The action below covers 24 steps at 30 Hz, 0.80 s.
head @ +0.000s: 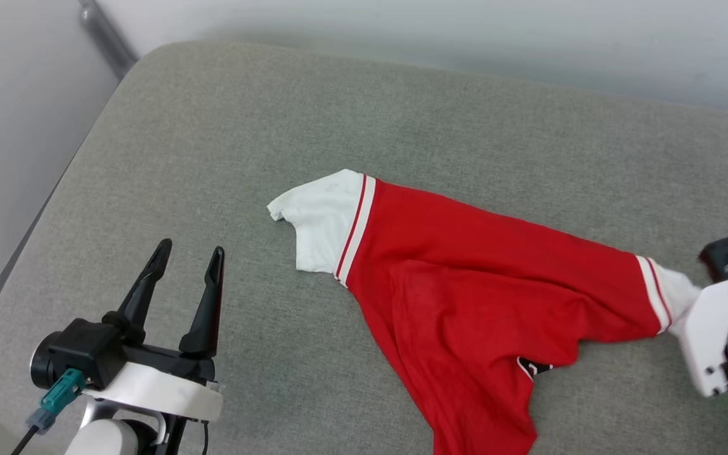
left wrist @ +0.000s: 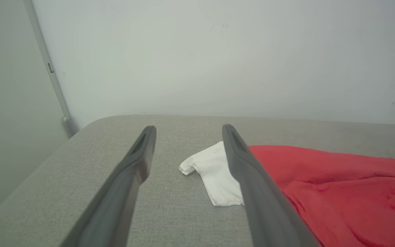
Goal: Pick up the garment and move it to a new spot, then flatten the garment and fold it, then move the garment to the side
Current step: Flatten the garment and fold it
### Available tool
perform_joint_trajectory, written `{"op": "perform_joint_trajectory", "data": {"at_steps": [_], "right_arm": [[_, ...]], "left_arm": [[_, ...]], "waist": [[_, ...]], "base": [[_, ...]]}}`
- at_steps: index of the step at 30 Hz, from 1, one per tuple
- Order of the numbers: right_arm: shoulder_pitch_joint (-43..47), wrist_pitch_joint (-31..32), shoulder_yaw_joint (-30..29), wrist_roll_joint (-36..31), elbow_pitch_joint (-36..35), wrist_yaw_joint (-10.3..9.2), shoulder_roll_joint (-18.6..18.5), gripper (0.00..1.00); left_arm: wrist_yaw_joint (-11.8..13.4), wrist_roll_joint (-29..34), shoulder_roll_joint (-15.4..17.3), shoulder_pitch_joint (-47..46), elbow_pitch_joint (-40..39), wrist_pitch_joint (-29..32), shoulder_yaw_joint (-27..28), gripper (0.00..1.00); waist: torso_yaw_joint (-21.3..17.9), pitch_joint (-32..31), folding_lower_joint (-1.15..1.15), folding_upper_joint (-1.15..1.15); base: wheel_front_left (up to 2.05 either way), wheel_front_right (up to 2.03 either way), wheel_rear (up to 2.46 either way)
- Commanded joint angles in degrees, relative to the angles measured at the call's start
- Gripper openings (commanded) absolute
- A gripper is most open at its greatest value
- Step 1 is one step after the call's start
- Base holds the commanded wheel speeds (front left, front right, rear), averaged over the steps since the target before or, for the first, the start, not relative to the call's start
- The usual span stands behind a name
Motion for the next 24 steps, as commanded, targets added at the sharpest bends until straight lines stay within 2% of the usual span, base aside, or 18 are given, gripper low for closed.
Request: {"op": "perform_joint_trajectory", "data": {"at_steps": [1,8,12,15,16,17,24], "right_arm": [[-2.2,-2.4,-0.8,-1.5,0.3,-0.12,-2.6,0.00],[-5.6,-9.7,-1.1,-6.1,0.4,-0.11,-9.2,0.00],[-2.2,-11.1,-1.6,-6.4,3.1,-0.11,-10.2,0.00],[2.7,-12.7,-2.7,-5.5,7.7,-0.11,-8.4,0.00],[3.6,-13.5,-3.0,-6.1,8.4,-0.11,-7.9,0.42],[4.3,-13.6,-3.3,-6.1,9.7,-0.11,-7.4,1.00],[4.1,-19.6,-5.8,-5.6,10.1,-0.09,-2.9,1.00]], "left_arm": [[-0.2,0.4,-0.4,0.3,-0.1,-0.1,0.4,1.00],[-0.5,0.8,-0.8,1.0,-0.6,-0.1,0.9,1.00],[-0.6,0.9,-0.9,1.2,-0.9,-0.1,1.1,1.00],[-0.6,0.8,-0.9,1.6,-0.5,-0.1,1.0,1.00],[-0.6,0.8,-0.8,1.7,-0.4,-0.1,1.0,1.00],[-0.6,0.7,-0.8,1.7,-0.3,-0.1,1.0,1.00],[-0.2,-0.1,0.0,2.3,-0.5,0.4,1.6,1.00]], "waist": [[-0.4,-0.9,0.00,0.00],[-1.3,-2.3,0.00,0.00],[-1.6,-2.6,0.00,0.00],[-2.1,-3.1,0.00,0.00],[-2.4,-3.3,0.00,0.00],[-2.6,-3.4,0.00,0.00],[-5.0,-4.5,0.00,0.00]], "base": [[0.00,0.00,0.00],[0.00,0.00,0.00],[0.00,0.00,0.00],[0.00,0.00,0.00],[0.00,0.00,0.00],[0.00,0.00,0.00],[0.00,0.00,0.00]]}}
